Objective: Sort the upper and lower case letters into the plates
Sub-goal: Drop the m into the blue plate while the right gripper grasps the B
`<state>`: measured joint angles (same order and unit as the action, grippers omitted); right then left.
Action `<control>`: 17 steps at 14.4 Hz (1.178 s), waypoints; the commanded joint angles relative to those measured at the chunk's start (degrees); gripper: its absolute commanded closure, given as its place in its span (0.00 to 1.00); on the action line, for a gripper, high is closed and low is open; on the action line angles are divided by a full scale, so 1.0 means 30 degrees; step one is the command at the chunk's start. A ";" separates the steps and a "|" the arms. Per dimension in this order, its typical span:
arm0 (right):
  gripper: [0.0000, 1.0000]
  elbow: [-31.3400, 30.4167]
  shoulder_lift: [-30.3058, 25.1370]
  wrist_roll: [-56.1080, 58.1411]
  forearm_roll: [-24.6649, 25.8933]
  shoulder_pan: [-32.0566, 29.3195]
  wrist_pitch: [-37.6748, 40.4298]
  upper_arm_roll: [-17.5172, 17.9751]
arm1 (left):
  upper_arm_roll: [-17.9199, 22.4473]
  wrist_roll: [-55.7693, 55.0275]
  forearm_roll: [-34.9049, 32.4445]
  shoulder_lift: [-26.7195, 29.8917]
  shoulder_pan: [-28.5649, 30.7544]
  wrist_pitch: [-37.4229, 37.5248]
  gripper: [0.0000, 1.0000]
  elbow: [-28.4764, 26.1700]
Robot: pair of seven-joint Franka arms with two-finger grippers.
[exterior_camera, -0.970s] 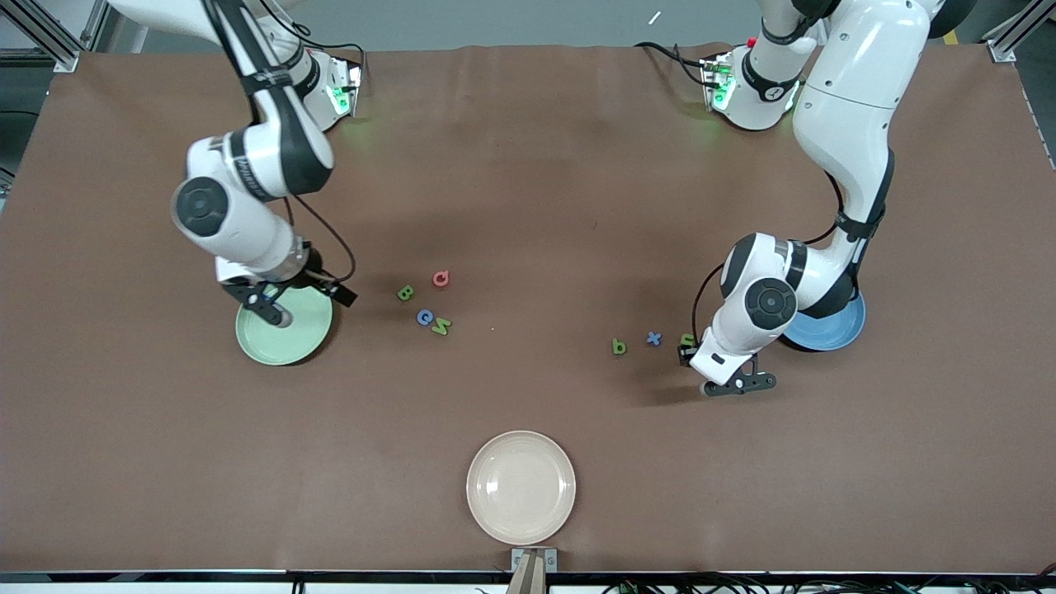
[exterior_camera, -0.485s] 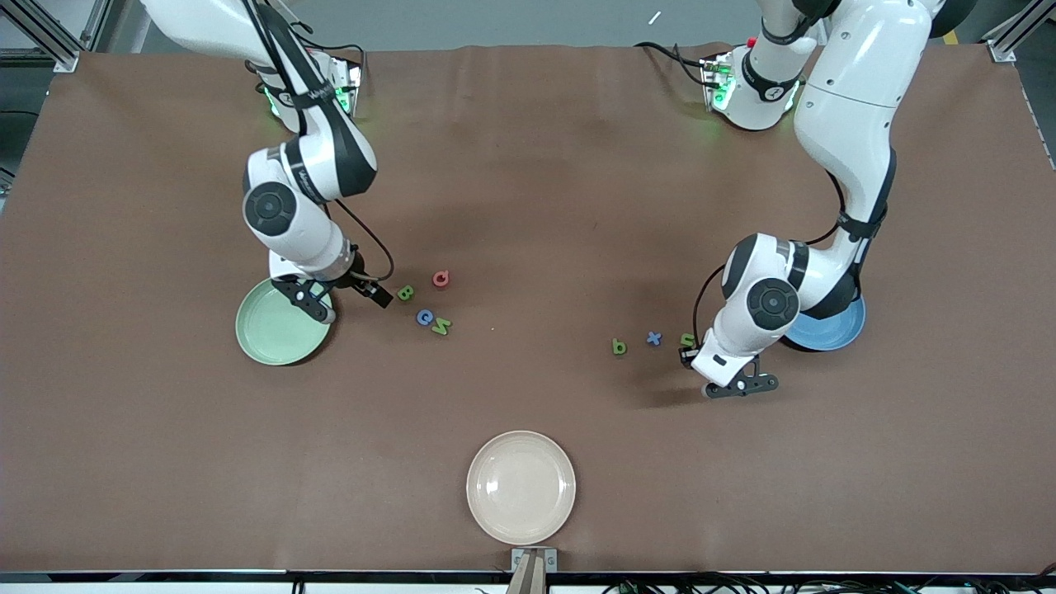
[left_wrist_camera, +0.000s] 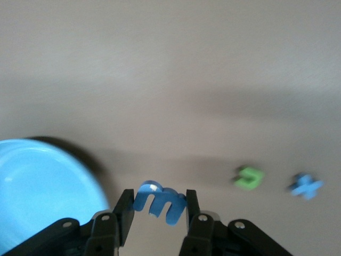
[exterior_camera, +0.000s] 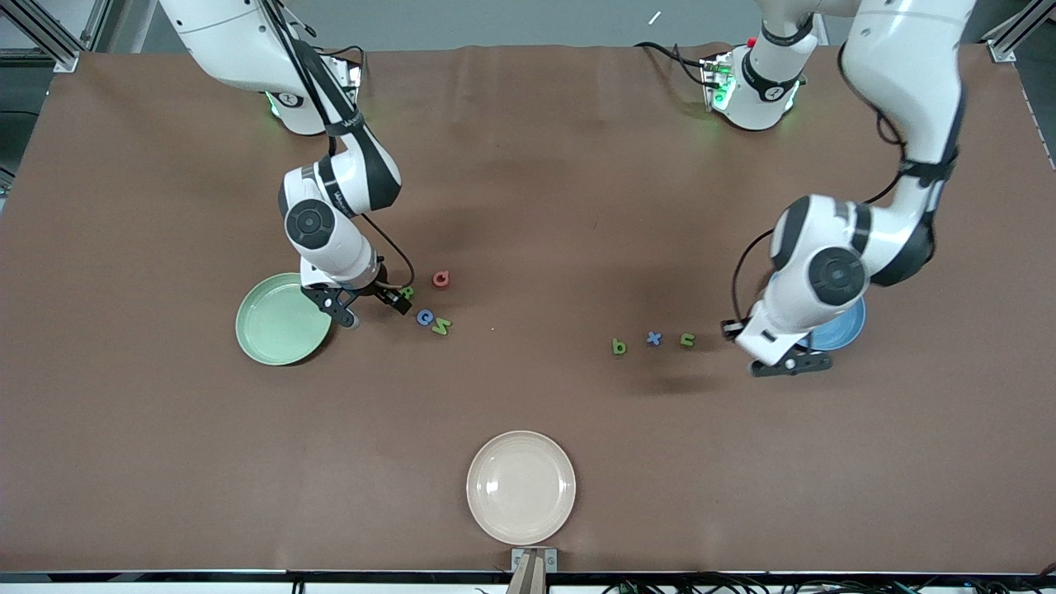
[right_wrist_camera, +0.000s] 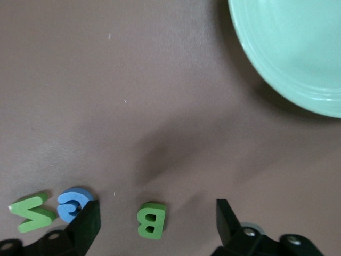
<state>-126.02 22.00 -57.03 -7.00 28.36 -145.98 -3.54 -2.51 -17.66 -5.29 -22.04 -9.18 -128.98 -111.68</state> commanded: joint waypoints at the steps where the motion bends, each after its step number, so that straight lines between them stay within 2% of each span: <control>1: 0.10 -0.0152 0.0224 -0.0675 0.0076 0.0389 -0.0586 -0.0140 | -0.0129 0.3180 -0.0988 0.2011 0.1999 -0.0250 0.80 -0.2873; 6: 0.28 -0.0152 0.0811 -0.1497 0.0076 0.1004 -0.1201 -0.0140 | -0.0246 0.9279 -0.2456 0.2192 0.5167 -0.1533 0.80 -0.4546; 9: 0.39 -0.0152 0.1016 -0.2021 0.0047 0.1239 -0.1290 -0.0140 | -0.0217 0.9550 -0.2660 0.1518 0.5667 -0.4459 0.80 -0.5776; 11: 0.47 -0.0152 0.1046 -0.2200 0.0047 0.1444 -0.1290 -0.0140 | -0.0217 0.9550 -0.2808 0.1312 0.5697 -0.5462 0.80 -0.6334; 15: 0.74 -0.0152 0.1105 -0.2171 0.0047 0.1386 -0.1173 -0.0169 | -0.0217 0.9550 -0.3801 0.1136 0.6340 -0.6137 0.80 -0.6921; 16: 0.88 -0.0152 0.1076 -0.2171 0.0047 0.1386 -0.1144 -0.0169 | -0.0246 0.9550 -0.3833 0.1136 0.6458 -0.6341 0.80 -0.7038; 17: 0.96 -0.0152 0.1076 -0.2171 0.0047 0.1299 -0.1027 -0.0169 | -0.0246 0.9550 -0.3834 0.1136 0.6459 -0.6431 0.79 -0.7098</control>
<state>-125.79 25.28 -62.46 -7.00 31.92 -149.20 -3.55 -2.79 10.85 -15.45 -19.39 9.14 -146.53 -131.55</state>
